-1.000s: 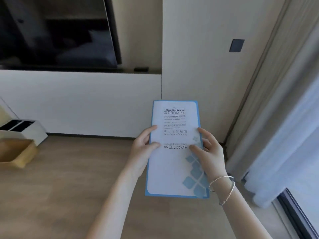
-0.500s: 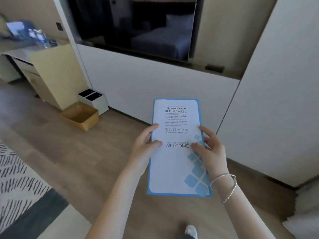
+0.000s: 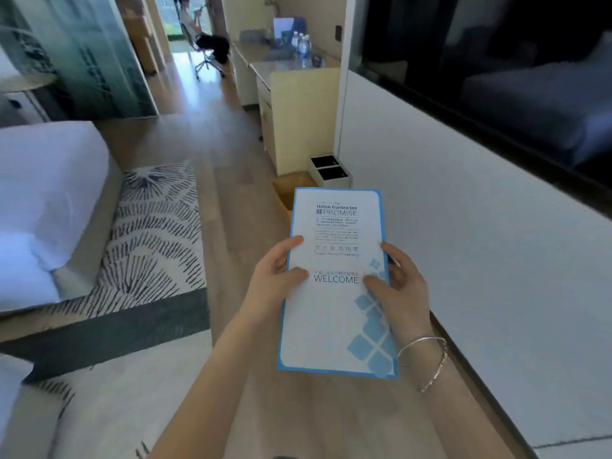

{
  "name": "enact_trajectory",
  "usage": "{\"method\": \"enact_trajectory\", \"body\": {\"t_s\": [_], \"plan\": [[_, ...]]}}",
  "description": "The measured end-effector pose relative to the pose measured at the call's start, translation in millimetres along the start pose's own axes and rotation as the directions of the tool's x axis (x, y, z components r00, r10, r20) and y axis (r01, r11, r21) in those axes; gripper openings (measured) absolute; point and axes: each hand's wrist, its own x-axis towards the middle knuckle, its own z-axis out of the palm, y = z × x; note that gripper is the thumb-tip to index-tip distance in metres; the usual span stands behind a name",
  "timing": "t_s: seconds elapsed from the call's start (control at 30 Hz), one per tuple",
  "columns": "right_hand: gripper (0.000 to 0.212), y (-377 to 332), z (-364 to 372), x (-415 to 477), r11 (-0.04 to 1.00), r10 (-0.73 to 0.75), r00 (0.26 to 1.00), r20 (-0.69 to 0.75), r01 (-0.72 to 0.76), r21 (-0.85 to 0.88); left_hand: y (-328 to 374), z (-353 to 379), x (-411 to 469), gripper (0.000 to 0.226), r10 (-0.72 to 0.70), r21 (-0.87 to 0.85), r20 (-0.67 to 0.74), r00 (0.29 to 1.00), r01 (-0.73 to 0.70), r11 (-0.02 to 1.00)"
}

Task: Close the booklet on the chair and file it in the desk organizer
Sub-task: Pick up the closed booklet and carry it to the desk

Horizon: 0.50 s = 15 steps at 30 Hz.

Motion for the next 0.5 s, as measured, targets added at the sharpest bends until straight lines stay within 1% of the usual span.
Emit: {"method": "enact_trajectory", "body": {"t_s": [0.13,0.23,0.3,0.4,0.5], "plan": [[0.057,15,43,66,0.999,0.043,0.986,0.160,-0.043,0.000,-5,-25,40,0.051,-0.036,-0.043,-0.186,0.982,0.029,0.999],[0.056,34,88,113,0.995,0.097,0.956,0.278,-0.092,-0.031,-10,-55,75,0.054,-0.061,-0.070,-0.305,0.950,0.042,0.997],[0.056,48,126,146,0.993,0.114,0.933,0.340,-0.108,-0.037,-14,-82,104,0.052,-0.069,-0.089,-0.373,0.925,0.039,0.995],[0.056,65,191,200,0.991,0.132,0.902,0.412,-0.132,-0.029,-18,-128,157,0.050,-0.070,-0.099,-0.438,0.896,0.029,0.995],[0.056,66,256,254,0.991,0.130,0.878,0.460,-0.130,-0.032,-5,-175,220,0.051,-0.047,-0.102,-0.456,0.889,0.001,0.995]]}}
